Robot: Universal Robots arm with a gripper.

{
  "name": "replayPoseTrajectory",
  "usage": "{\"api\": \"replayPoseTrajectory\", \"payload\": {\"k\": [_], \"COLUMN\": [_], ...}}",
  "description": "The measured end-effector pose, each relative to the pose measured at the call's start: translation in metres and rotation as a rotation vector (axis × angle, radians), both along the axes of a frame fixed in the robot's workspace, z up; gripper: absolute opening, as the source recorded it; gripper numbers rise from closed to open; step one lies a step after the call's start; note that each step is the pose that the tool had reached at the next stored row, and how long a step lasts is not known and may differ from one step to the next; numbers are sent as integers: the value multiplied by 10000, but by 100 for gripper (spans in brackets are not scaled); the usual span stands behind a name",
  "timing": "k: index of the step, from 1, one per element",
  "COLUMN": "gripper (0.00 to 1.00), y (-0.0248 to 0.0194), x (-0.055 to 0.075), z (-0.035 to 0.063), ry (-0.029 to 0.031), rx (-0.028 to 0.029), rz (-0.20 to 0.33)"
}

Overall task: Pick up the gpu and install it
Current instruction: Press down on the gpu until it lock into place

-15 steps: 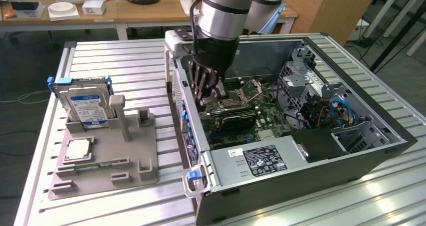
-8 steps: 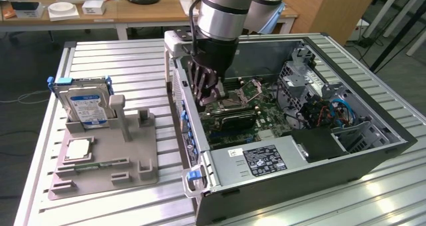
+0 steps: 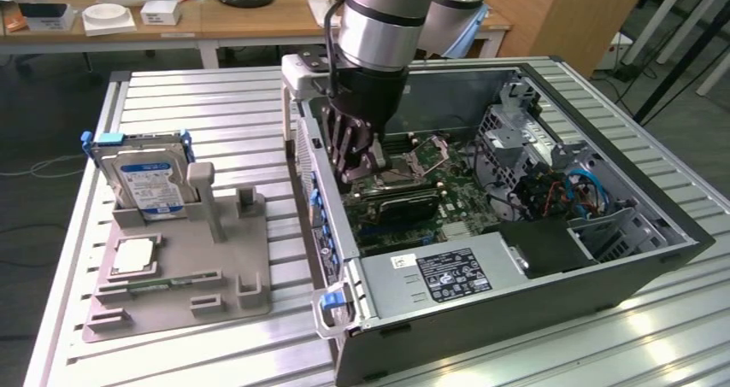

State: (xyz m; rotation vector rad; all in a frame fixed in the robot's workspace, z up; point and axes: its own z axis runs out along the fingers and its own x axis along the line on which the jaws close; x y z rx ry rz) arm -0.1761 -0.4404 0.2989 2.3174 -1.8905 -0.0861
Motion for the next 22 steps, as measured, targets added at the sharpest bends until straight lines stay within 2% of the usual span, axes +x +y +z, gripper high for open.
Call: {"api": "replayPoseTrajectory", "payload": {"k": [8, 11, 15, 22], "gripper": [11, 11, 11, 11], "y": [1, 0, 0, 11], "x": [17, 100, 210, 353], "z": [-37, -34, -47, -112], "ry": [-22, -2, -6, -54], "rx": [4, -4, -2, -3], "rz": [1, 0, 19, 72]}}
